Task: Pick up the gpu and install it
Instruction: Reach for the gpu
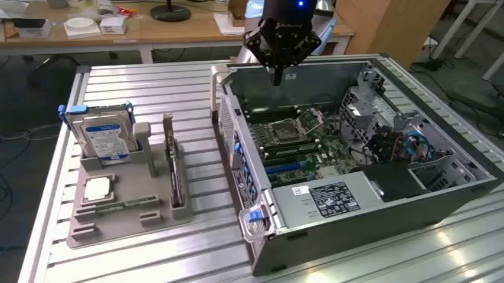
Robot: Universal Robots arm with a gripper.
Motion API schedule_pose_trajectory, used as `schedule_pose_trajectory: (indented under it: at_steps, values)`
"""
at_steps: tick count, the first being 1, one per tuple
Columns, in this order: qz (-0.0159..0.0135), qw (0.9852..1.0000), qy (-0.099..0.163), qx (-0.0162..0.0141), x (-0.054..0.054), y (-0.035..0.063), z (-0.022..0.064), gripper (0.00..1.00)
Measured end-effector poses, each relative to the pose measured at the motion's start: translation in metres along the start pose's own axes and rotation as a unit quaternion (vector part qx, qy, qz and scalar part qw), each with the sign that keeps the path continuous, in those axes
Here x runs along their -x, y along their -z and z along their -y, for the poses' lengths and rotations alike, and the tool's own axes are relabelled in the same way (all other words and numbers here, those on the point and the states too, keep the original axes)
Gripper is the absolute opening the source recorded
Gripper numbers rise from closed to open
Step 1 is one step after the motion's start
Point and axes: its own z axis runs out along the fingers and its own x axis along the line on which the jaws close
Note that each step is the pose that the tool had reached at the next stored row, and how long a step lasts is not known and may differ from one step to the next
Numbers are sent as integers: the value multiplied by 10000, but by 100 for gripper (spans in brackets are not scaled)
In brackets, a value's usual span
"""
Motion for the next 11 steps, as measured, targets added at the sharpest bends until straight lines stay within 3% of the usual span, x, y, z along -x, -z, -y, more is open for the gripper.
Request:
schedule_pose_trajectory:
  at_steps: [11]
  values:
    - [0, 10000, 0, 0, -53, 1, 4, 10]
